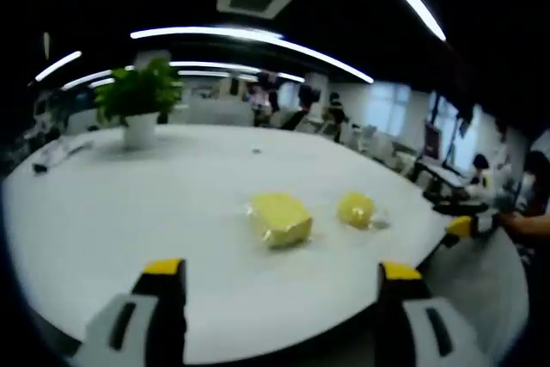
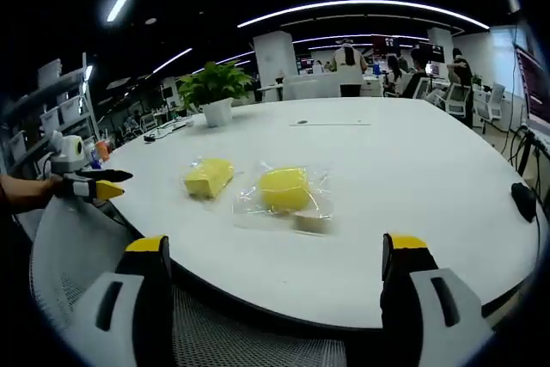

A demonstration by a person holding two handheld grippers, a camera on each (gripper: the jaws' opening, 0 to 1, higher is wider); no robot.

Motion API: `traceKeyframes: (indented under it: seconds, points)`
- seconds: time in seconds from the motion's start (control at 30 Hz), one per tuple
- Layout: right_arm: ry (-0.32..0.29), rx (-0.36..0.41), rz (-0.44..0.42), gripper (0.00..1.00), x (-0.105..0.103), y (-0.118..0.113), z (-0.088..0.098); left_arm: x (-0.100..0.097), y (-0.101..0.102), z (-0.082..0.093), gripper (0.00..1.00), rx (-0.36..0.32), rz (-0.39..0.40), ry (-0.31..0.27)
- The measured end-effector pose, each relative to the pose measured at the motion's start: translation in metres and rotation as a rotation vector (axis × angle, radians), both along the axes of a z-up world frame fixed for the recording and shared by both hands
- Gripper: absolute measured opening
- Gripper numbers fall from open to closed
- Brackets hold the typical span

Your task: Compare the silicone blocks by pressing each to a similar depth, holding the contact briefly, and releasing to observe deformation and rebound differences across the visible hardness samples.

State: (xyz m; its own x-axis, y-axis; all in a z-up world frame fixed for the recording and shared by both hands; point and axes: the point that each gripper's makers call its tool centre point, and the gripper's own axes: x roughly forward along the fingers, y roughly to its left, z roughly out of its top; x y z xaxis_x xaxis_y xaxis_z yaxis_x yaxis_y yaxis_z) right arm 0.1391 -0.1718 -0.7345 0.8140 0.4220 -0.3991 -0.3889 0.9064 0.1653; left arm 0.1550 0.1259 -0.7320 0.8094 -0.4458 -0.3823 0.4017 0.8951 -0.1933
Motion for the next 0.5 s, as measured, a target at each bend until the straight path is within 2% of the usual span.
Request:
traceKeyframes:
  seconds: [0.5]
  points:
    - [-0.001,0.0,-0.003,0.96,0.0002,-0.0003,0.0002,0.0011,0.0001,0.0011,0.94,-0.003,0.002,-0.007]
